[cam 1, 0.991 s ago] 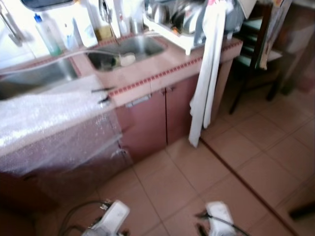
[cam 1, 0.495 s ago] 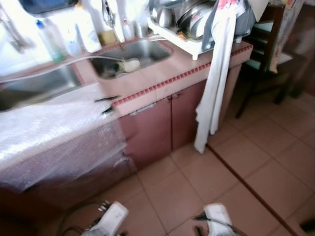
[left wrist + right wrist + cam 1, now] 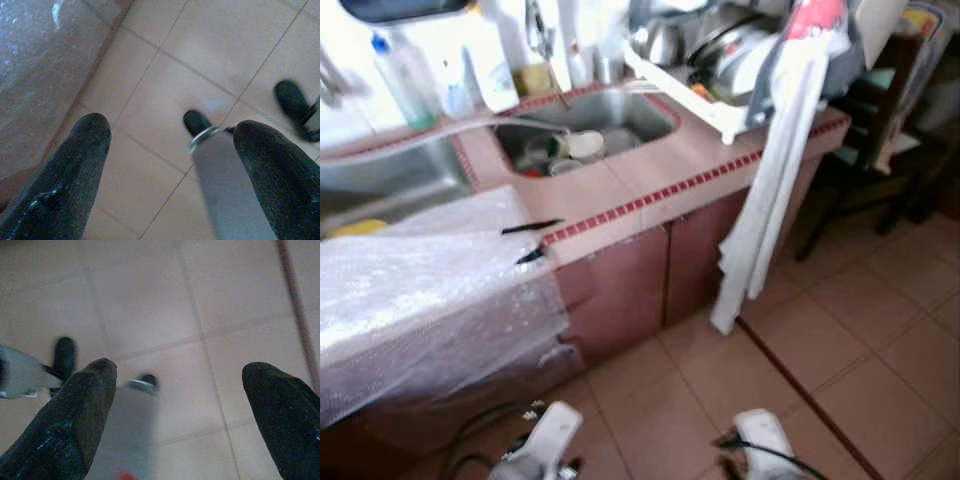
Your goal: Kitchen organization
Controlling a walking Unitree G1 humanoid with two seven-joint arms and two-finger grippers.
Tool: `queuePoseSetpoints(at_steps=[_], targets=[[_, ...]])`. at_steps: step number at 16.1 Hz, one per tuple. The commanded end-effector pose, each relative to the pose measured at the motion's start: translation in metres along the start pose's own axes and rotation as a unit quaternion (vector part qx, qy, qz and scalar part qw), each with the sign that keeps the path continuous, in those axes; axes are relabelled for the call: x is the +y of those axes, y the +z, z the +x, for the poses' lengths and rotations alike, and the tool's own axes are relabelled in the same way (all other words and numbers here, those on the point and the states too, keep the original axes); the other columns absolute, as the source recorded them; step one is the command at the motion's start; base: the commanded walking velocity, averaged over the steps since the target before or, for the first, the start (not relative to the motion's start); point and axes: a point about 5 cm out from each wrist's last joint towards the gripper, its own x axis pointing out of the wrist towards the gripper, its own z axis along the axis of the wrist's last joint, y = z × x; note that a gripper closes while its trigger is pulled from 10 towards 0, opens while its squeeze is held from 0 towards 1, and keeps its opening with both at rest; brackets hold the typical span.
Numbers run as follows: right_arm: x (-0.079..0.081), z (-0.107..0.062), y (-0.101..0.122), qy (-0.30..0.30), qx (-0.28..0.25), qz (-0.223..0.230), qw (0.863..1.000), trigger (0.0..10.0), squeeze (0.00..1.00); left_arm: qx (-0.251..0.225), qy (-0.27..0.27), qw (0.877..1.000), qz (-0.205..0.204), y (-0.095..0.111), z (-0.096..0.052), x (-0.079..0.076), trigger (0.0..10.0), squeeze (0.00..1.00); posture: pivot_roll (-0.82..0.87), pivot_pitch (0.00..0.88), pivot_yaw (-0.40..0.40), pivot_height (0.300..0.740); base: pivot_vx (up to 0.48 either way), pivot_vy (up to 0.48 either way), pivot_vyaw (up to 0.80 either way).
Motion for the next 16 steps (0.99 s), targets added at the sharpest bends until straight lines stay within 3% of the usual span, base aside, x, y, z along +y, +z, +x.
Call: queuePoseSetpoints(at_steps=[1,3,7,16], targets=[[-0.007,-0.003,-0.011,-0.005,0.021,-0.012,1.0,10.0,0.0,0.0,0.001,1.0,-0.01,0.001,0.001,-0.004,10.0,0.0,-0.17,0.043,0.014,0.74,0.0,0.0,0.0],[-0.011,-0.002,-0.006,0.002,0.019,-0.056,0.998,10.0,0.0,0.001,0.002,1.0,-0.027,0.001,0.001,-0.007,10.0,0.0,-0.18,0.031,-0.003,0.74,0.0,0.0,0.0],[-0.012,-0.002,-0.004,0.005,0.019,-0.083,0.996,10.0,0.0,-0.005,-0.001,1.0,-0.03,0.004,0.002,-0.008,10.0,0.0,-0.18,0.014,0.001,0.74,0.0,-0.166,0.0],[-0.01,-0.004,-0.014,0.002,0.029,-0.076,0.997,10.0,0.0,-0.004,-0.009,1.0,-0.009,0.006,0.002,-0.006,10.0,0.0,-0.19,0.014,0.03,0.74,0.0,-0.381,0.0]])
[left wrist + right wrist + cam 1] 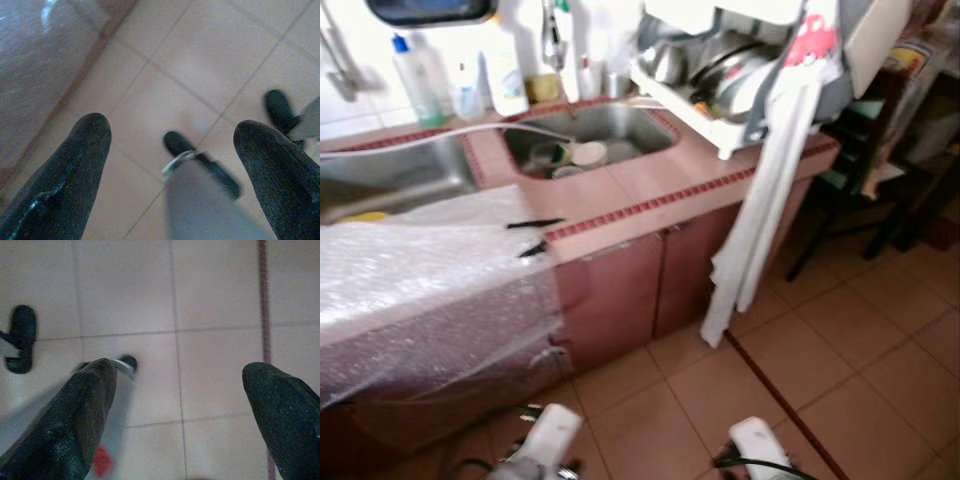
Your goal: Kitchen organization
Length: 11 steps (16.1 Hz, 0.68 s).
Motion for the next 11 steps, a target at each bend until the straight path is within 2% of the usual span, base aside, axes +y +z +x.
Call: queuePoseSetpoints(at_steps=[1,10,11], targets=[[-0.0052,-0.0014,-0.0048,-0.006,0.007,-0.002,1.0,10.0,0.0,-0.003,-0.013,1.0,0.007,0.0041,0.0015,-0.0077,10.0,0.0,-0.19,0.017,0.031,0.74,0.0,-0.416,0.0],[-0.0029,-0.0016,-0.0075,-0.006,0.011,0.003,1.0,10.0,0.0,-0.002,-0.015,1.0,0.014,0.0043,0.0014,-0.0074,10.0,0.0,-0.19,0.023,0.036,0.74,0.0,-0.417,0.0],[-0.0028,-0.0016,-0.0078,-0.006,0.011,0.004,1.0,10.0,0.0,-0.003,-0.015,1.0,0.014,0.0044,0.0014,-0.0072,10.0,0.0,-0.19,0.023,0.036,0.74,0.0,0.0,0.0]])
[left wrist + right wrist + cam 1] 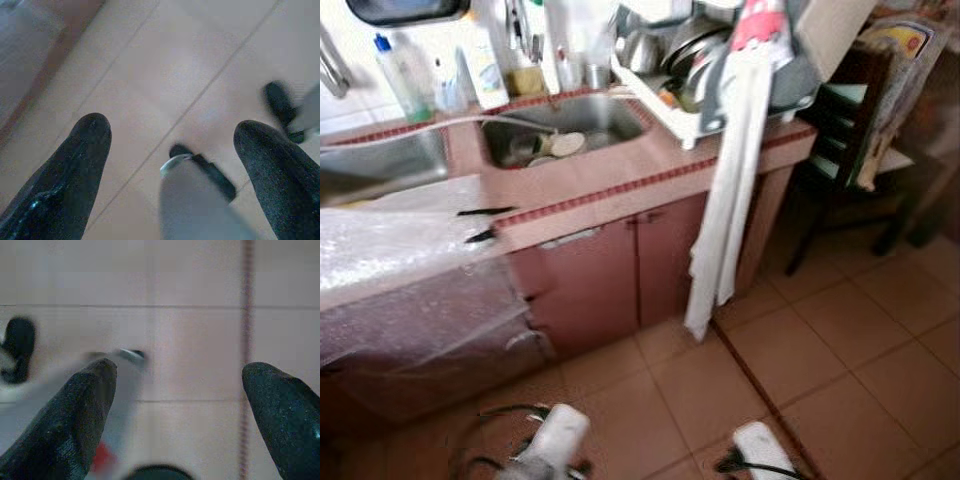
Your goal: Kitchen organization
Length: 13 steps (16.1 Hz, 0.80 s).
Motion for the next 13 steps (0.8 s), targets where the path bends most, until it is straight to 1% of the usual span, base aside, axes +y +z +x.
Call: queuePoseSetpoints(at_steps=[1,5,8,13], targets=[[0.0091,0.0016,0.0044,0.01,-0.004,0.004,1.0,10.0,0.0,0.01,0.014,1.0,0.003,-0.0061,-0.0029,0.0136,10.0,0.0,-0.2,0.026,0.042,0.74,0.0,0.0,0.0],[0.01,0.0015,0.0027,0.009,-0.001,0.006,1.0,10.0,0.0,0.009,0.015,1.0,0.003,-0.0066,-0.0032,0.0146,10.0,0.0,-0.2,0.025,0.046,0.74,0.0,0.0,0.0],[0.0105,0.0013,0.0009,0.009,0.005,0.009,1.0,10.0,0.0,0.009,0.017,1.0,0.004,-0.0063,-0.0032,0.0154,10.0,0.0,-0.2,0.027,0.049,0.74,0.0,0.0,-0.75],[0.0135,0.0024,0.0075,0.013,-0.007,0.011,1.0,10.0,0.0,0.01,0.02,1.0,0.007,-0.0074,-0.0037,0.0169,10.0,0.0,-0.19,0.028,0.058,0.74,0.0,0.0,-0.76]])
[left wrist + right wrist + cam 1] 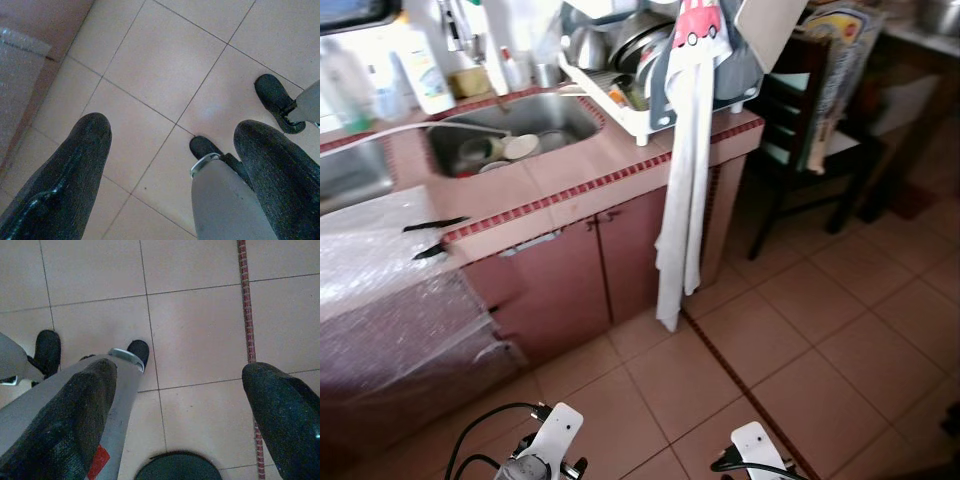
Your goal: Kitchen organization
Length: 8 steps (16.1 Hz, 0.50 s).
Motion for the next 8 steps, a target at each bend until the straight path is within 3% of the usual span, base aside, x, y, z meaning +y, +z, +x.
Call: queuePoseSetpoints(at_steps=[1,8], targets=[[0.0007,0.0003,0.001,-0.001,0.001,0.004,1.0,10.0,0.0,0.004,0.007,1.0,0.004,-0.0026,-0.0008,0.0035,10.0,0.0,-0.19,0.029,0.06,0.74,0.0,0.0,-0.76],[0.0037,0.0008,0.0022,0.002,0.0,0.006,1.0,10.0,0.0,0.003,0.001,1.0,0.008,-0.0011,-0.0009,0.0051,10.0,0.0,-0.19,0.027,0.068,0.74,0.0,0.0,-0.76]])
